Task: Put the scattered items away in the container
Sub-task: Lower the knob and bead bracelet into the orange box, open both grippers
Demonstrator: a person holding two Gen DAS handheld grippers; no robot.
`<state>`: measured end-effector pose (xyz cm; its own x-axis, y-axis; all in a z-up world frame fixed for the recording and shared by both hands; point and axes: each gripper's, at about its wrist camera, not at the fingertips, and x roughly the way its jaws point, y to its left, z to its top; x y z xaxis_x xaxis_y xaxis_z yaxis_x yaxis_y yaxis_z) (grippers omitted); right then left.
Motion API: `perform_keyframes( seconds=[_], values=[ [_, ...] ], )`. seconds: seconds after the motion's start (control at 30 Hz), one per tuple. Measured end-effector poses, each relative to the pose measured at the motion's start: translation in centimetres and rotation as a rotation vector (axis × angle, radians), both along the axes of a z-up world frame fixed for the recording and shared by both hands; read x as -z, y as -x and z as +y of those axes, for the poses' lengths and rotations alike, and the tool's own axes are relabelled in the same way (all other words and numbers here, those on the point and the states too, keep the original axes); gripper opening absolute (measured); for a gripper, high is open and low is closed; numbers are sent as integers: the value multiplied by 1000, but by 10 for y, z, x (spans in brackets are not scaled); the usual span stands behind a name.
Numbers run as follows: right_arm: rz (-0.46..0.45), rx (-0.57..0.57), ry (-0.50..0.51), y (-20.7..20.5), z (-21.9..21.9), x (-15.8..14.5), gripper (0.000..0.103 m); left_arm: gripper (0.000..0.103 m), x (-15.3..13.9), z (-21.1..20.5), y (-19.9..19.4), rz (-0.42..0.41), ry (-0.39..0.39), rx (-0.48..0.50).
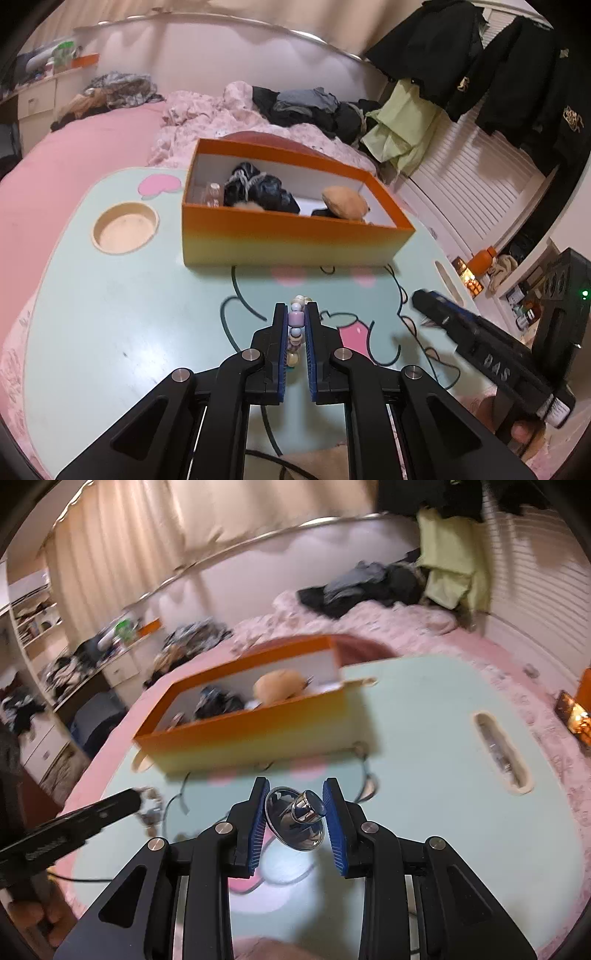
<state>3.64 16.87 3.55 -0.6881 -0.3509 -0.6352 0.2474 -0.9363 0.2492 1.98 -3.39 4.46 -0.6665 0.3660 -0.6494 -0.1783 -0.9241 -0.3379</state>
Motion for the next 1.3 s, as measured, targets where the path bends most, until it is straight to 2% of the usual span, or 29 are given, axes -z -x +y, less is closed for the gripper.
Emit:
perform_keyframes(
  seconds=[0.13,0.27,0.43,0.67,0.83,1.03,1.17,1.3],
  values=[
    [1,-82,-59,-12,-23,5,31,9,6,10,-5,-6,26,23],
    [17,-116,-88,-16,-32,5,31,9,6,13,-8,-4,39,31],
    [0,-128,-95,-14,-35,10,31,9,7,12,-7,-8,45,27],
    [26,-128,-110,-8,-37,1,31,9,-1,8,1,3,55,18],
    [36,-106,-105,15,-34,-16,31,9,-22,1,17,38,47,10],
    [96,-70,-116,56,-29,-58,31,9,-55,-2,56,49,47,-10],
    [43,-78,-93,100,-31,-72,31,9,-65,3,88,50,88,-21],
    [-14,-84,-107,130,-42,-64,31,9,-61,9,114,27,100,-19]
  ],
)
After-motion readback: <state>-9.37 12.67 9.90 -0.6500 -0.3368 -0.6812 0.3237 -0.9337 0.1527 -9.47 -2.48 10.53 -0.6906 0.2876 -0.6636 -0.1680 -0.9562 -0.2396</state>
